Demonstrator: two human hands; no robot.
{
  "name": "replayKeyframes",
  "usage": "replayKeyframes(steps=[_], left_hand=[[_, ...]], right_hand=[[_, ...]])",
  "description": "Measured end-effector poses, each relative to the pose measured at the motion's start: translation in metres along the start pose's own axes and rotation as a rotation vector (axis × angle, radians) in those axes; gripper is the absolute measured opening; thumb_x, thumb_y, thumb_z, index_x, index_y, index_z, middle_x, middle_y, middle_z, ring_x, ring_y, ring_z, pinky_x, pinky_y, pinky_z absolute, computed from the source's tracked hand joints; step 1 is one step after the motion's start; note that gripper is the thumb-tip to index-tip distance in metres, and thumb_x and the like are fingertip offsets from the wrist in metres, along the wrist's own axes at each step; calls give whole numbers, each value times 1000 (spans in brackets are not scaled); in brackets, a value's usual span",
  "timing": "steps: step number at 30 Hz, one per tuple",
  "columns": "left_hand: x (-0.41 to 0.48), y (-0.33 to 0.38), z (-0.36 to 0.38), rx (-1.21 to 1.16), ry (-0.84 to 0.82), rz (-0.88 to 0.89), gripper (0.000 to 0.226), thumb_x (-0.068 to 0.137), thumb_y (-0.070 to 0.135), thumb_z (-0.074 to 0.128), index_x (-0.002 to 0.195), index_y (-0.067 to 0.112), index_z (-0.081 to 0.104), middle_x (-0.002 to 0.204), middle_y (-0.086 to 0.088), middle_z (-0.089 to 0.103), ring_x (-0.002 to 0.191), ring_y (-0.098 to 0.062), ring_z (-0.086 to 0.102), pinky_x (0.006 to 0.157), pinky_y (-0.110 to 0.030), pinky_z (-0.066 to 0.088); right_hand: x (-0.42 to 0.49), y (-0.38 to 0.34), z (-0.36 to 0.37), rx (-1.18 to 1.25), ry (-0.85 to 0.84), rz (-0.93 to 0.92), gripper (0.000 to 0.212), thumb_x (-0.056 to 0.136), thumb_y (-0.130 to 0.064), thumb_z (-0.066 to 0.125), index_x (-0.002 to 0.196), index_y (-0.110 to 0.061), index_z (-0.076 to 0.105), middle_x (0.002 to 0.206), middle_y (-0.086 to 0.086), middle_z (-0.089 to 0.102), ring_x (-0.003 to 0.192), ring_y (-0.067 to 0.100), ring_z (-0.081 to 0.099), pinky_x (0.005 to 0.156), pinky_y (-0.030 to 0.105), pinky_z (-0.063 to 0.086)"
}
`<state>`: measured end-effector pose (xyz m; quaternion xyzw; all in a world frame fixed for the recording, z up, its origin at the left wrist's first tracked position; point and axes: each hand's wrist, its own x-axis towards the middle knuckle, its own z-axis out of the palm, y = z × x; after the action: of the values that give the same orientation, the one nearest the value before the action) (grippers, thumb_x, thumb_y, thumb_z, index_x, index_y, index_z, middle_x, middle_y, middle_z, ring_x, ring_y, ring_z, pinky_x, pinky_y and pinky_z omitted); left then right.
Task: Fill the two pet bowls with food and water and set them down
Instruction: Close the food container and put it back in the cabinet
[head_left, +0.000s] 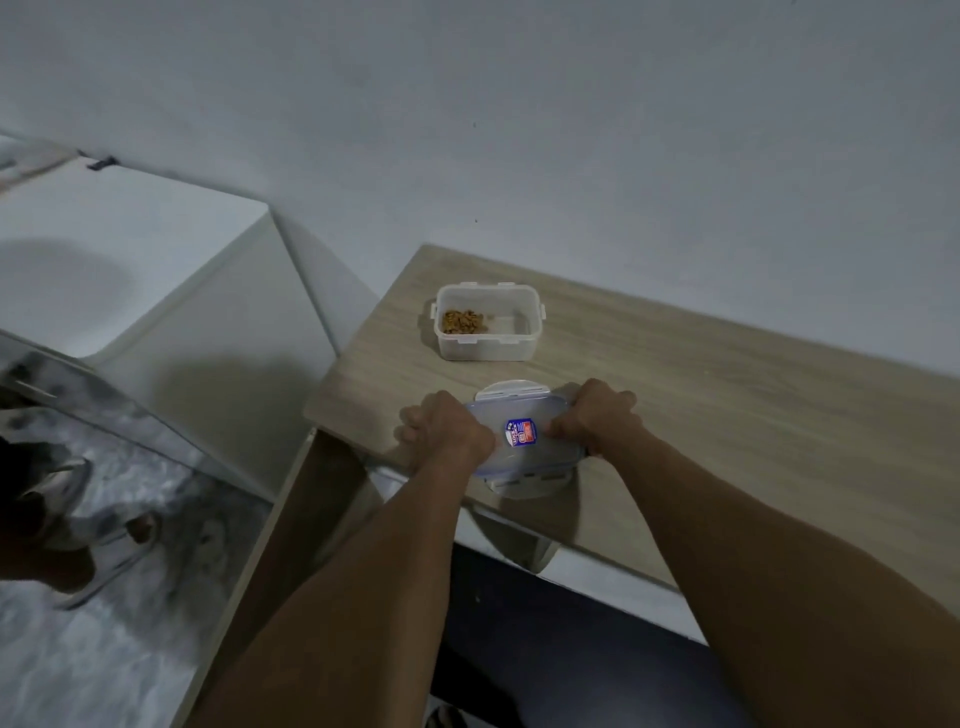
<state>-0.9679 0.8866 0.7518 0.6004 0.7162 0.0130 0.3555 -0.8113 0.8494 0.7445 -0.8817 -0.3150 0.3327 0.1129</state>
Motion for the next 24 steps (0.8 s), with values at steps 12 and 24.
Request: replayKeyframes(steps=[12, 24], left_hand=[[-6, 0, 6, -53, 55, -31, 70, 70, 38, 83, 125, 8, 51, 128, -16, 48, 122, -33, 42, 96, -38, 40], [-16, 8, -25, -298, 78, 160, 54, 73, 28, 84, 111, -4, 62, 104, -15, 67, 98, -28, 66, 82, -35, 55]], right_hand=[[6, 17, -6, 220, -63, -89, 42, 53, -31, 94, 63, -16, 56, 105, 21, 62, 109, 35, 58, 54, 36, 56], [-8, 9, -34, 421, 16, -256, 51, 65, -25, 90, 95, -11, 51, 100, 10, 58, 100, 30, 62, 88, 50, 53]])
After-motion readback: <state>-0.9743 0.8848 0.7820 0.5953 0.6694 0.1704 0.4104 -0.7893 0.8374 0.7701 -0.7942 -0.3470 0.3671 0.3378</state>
